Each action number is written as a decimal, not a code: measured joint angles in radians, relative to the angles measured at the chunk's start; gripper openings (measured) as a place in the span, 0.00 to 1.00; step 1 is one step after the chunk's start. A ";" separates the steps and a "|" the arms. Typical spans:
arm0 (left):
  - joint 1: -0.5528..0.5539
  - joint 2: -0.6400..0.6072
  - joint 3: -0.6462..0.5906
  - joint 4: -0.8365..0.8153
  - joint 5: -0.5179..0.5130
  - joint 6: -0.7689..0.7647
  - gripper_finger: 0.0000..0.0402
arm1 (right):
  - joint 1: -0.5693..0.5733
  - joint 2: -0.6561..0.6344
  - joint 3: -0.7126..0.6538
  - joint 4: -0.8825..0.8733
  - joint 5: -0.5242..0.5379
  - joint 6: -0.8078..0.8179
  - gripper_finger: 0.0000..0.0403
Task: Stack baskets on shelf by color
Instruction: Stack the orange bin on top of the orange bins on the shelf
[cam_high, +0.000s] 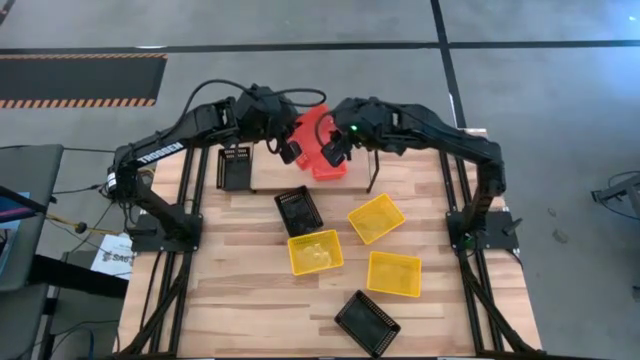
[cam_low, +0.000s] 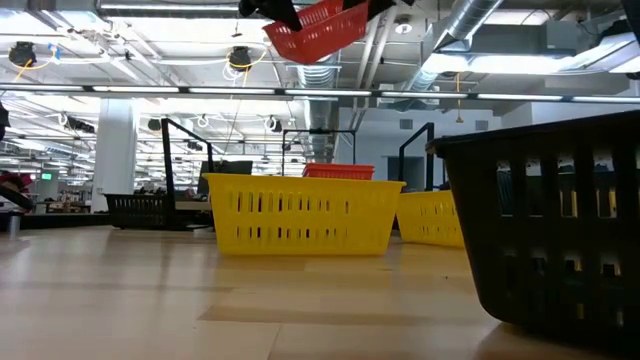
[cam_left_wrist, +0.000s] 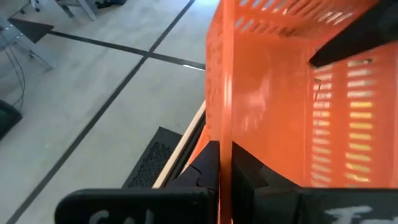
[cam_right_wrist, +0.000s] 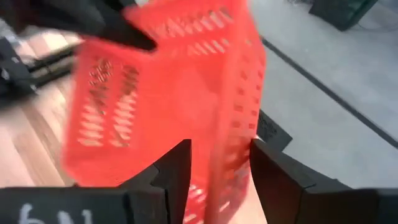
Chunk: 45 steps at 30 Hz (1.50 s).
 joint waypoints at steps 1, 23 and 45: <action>-0.001 0.000 0.000 0.003 0.000 -0.001 0.00 | -0.007 0.001 0.000 -0.004 -0.005 -0.007 0.41; -0.111 -0.007 0.185 0.127 -0.052 0.255 0.27 | -0.012 0.018 -0.001 -0.055 -0.069 -0.028 0.01; -0.143 -0.071 0.437 -0.701 -0.032 -0.070 0.33 | -0.326 -0.001 0.001 -0.109 -0.718 -0.562 0.00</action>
